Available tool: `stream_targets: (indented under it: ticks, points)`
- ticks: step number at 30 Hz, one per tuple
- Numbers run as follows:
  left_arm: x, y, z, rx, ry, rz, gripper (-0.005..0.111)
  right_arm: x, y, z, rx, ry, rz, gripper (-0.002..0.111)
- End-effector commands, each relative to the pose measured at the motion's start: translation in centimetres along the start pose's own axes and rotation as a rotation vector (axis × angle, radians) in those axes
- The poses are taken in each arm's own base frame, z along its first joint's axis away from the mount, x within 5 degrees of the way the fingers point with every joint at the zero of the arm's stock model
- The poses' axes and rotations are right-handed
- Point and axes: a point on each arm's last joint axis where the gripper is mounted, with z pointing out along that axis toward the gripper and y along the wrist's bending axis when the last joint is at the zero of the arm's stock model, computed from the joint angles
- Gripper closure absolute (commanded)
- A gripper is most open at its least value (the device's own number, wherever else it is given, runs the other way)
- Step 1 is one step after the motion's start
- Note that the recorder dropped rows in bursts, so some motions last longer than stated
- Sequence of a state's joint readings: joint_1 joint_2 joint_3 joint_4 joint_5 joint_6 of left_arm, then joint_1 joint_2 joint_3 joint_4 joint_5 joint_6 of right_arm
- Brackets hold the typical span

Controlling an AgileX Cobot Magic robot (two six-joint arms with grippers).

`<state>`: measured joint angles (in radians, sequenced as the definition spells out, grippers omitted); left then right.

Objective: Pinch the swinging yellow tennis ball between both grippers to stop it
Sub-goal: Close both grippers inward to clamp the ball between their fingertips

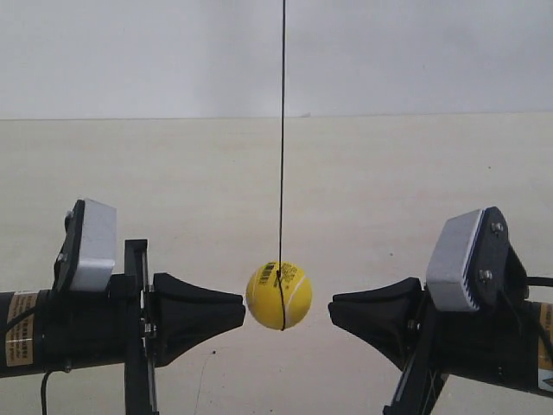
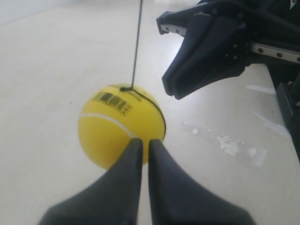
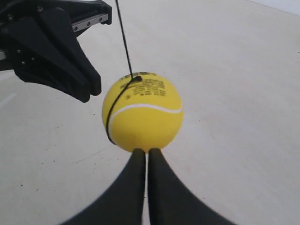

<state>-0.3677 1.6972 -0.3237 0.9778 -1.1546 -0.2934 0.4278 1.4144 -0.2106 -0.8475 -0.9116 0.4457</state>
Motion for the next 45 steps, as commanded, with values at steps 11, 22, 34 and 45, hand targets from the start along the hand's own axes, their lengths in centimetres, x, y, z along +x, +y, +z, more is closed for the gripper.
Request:
stream_targets:
  ticks: [11, 22, 34, 45]
  points:
    - [-0.3, 0.1, 0.1, -0.007, -0.026, -0.01, 0.102, -0.3, -0.2, 0.2, 0.003, -0.009, -0.012, 0.108]
    - [0.8, 0.1, 0.5, 0.017, -0.021, -0.048, 0.102, -0.2, -0.2, 0.2, 0.0, -0.001, -0.01, 0.108]
    - [1.1, 0.3, 0.7, 0.019, -0.019, -0.033, 0.102, 0.6, -0.8, 1.4, -0.025, 0.04, 0.022, 0.108]
    - [1.0, 0.3, 0.8, 0.026, -0.019, -0.027, 0.102, 0.1, -0.2, 1.4, -0.086, -0.016, -0.009, 0.108]
